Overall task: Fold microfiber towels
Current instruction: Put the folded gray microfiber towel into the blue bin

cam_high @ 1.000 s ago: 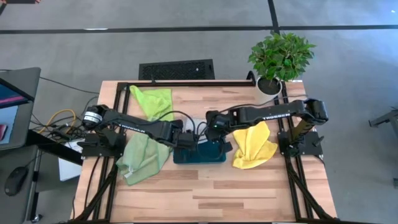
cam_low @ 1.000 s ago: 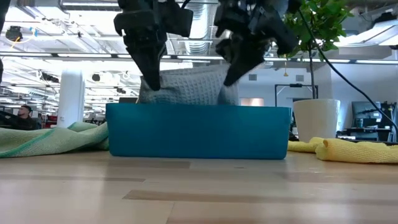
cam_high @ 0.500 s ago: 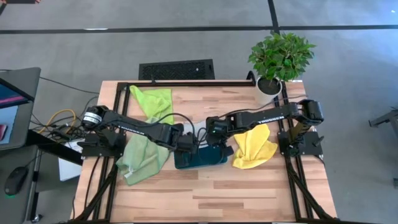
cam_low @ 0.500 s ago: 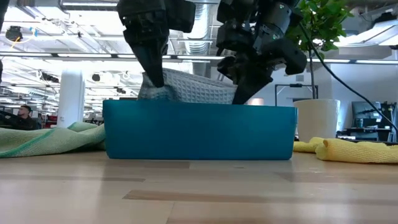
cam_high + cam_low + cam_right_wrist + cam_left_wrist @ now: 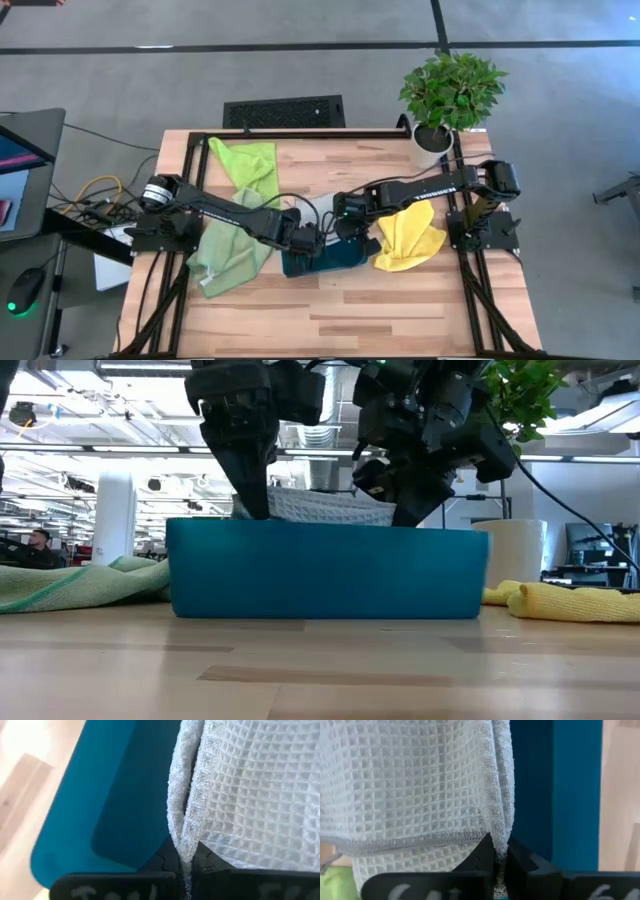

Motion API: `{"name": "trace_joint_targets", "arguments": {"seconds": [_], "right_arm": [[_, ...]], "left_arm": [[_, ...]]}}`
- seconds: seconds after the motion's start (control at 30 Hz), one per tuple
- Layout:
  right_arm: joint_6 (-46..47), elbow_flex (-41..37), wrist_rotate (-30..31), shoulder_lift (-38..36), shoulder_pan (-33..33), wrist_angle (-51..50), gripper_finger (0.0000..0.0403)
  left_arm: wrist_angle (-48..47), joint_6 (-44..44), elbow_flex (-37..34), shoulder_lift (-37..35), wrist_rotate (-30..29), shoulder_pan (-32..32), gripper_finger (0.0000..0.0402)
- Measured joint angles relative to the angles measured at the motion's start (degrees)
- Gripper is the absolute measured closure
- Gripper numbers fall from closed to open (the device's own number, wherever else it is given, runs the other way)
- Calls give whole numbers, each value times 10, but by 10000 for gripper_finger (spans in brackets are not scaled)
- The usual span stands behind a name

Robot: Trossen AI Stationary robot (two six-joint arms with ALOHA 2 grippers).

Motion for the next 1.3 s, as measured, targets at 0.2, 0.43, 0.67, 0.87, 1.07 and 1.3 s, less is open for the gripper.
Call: {"name": "trace_joint_targets", "arguments": {"seconds": [0.2, 0.43, 0.67, 0.87, 1.07, 1.3], "right_arm": [[-11, -5, -22, 0, 8, 0, 385], [-17, -8, -40, 0, 8, 4, 386], [-12, -10, -57, 1, 11, -3, 382], [-16, -9, -113, 33, 11, 2, 386], [-16, -9, -129, 50, 10, 3, 382], [-16, -10, -131, 50, 7, 3, 386]], "left_arm": [[23, -12, 0, 5, 25, -13, 395], [33, -15, 1, 54, 45, -13, 395], [49, -13, 2, 75, 68, -13, 395], [62, -12, 0, 77, 103, -13, 395], [67, -12, 0, 77, 121, -13, 395], [81, -12, 1, 91, 157, -13, 395]]}}
